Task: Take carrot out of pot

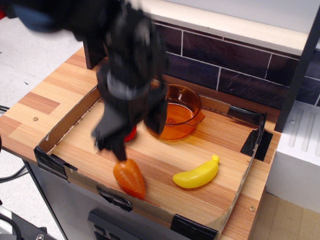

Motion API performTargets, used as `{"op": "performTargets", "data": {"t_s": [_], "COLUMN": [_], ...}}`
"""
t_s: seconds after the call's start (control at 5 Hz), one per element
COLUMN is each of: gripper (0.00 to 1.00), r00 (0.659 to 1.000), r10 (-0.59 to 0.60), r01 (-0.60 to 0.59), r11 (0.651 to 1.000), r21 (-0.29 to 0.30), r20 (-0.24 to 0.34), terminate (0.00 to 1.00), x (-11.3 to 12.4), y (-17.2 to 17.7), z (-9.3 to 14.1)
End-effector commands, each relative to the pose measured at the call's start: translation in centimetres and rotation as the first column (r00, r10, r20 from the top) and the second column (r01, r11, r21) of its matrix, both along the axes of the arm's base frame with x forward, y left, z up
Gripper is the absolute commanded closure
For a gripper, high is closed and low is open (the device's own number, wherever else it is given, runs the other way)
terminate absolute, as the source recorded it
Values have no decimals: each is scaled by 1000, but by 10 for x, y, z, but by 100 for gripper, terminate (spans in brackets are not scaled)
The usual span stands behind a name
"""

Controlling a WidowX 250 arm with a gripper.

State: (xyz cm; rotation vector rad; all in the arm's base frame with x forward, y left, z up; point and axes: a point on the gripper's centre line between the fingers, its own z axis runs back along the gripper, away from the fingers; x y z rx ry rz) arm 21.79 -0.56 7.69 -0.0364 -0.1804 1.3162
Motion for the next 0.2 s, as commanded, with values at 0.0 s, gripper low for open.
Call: {"op": "performTargets", "data": {"t_s": [0.0], "gripper": [0], "r00": [999], "r10": [22], "r01": [-22], "r11": [1000], "r21": [-20], "r20": [33], "terminate": [100], "x": [4], "y": [12], "z": [50]}}
